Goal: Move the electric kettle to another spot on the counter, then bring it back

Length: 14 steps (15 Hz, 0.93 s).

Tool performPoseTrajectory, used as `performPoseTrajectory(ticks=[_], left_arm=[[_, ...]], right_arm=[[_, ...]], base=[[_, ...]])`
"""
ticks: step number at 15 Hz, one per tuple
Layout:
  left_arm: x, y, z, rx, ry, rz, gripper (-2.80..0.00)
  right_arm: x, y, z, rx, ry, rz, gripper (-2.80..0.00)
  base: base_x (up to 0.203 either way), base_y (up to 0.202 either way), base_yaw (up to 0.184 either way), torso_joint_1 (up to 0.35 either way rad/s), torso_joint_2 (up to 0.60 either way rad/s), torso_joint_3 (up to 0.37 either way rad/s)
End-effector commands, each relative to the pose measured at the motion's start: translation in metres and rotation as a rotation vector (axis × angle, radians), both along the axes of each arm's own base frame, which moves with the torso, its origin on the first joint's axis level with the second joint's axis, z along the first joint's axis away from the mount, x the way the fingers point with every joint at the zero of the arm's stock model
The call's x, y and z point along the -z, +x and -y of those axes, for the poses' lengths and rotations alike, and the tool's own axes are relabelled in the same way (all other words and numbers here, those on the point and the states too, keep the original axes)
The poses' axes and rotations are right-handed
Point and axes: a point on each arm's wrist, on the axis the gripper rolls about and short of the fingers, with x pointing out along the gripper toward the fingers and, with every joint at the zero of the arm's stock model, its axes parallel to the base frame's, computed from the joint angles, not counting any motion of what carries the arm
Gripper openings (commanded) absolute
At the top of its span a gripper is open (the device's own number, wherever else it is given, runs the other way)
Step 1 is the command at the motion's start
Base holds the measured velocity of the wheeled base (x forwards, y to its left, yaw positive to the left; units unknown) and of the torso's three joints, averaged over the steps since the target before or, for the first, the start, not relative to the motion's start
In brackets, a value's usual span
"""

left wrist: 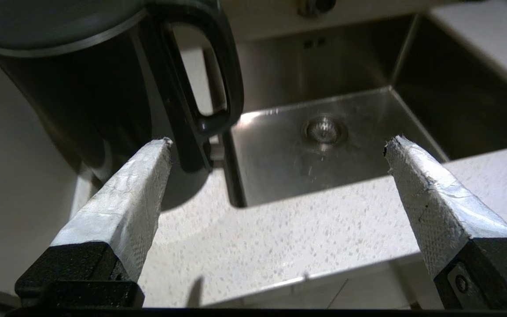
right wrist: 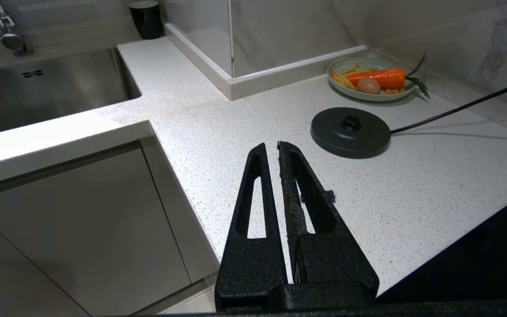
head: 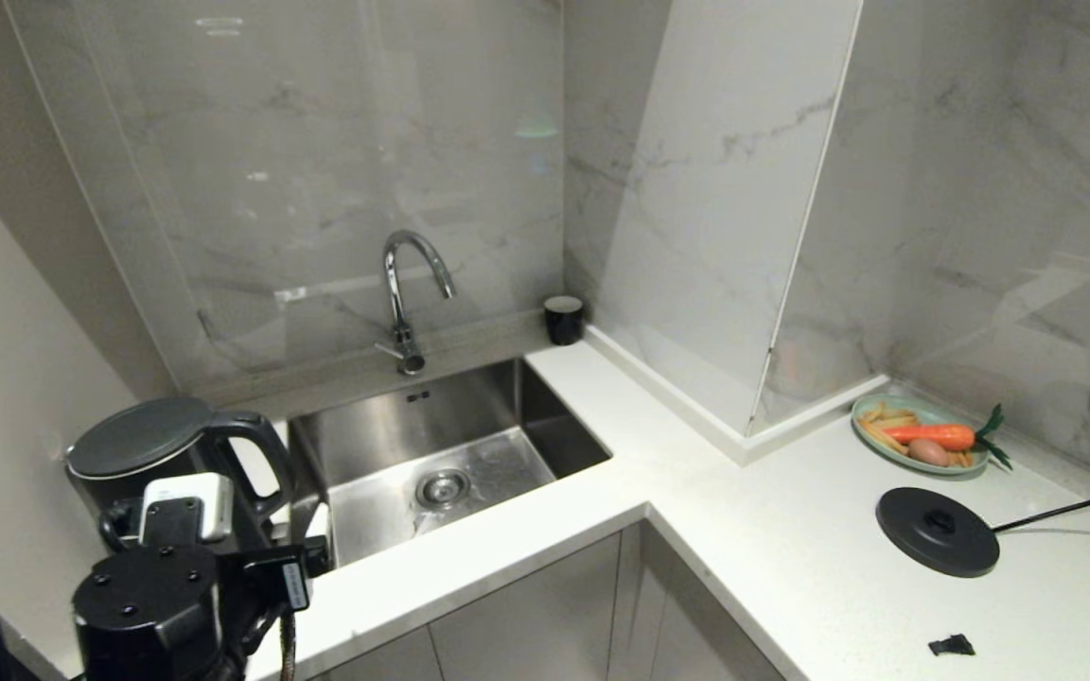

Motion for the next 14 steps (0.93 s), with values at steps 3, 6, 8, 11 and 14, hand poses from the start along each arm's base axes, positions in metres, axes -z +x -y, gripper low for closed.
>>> performPoseTrajectory(ticks=[3, 6, 8, 11, 14], left_arm=[[-0.054, -0.031, -0.017, 0.015, 0.020, 0.216, 0.00], [-0.082, -0.053, -0.041, -0.074, 0.013, 0.357, 0.00], [-0.096, -0.071, -0.061, -0.173, 0.035, 0.435, 0.00], [-0.106, -0.099, -0.081, -0.271, 0.121, 0.488, 0.00], [-0.119, -0.136, -0.091, -0.277, 0.176, 0.509, 0.00]], right_arm=[[0.000, 0.000, 0.000, 0.000, 0.000, -0.001, -2.80], [0.000, 0.000, 0.000, -0.001, -0.002, -0.001, -2.80], [0.000, 0.000, 0.000, -0.001, -0.002, -0.001, -2.80], [0.000, 0.000, 0.000, -0.001, -0.002, 0.000, -2.80], [0.000, 0.000, 0.000, -0.002, -0.002, 0.000, -2.80]], base=[[0.000, 0.000, 0.000, 0.000, 0.00, 0.000], [0.000, 0.000, 0.000, 0.000, 0.00, 0.000], [0.000, 0.000, 0.000, 0.000, 0.00, 0.000], [0.000, 0.000, 0.000, 0.000, 0.00, 0.000], [0.000, 0.000, 0.000, 0.000, 0.00, 0.000]])
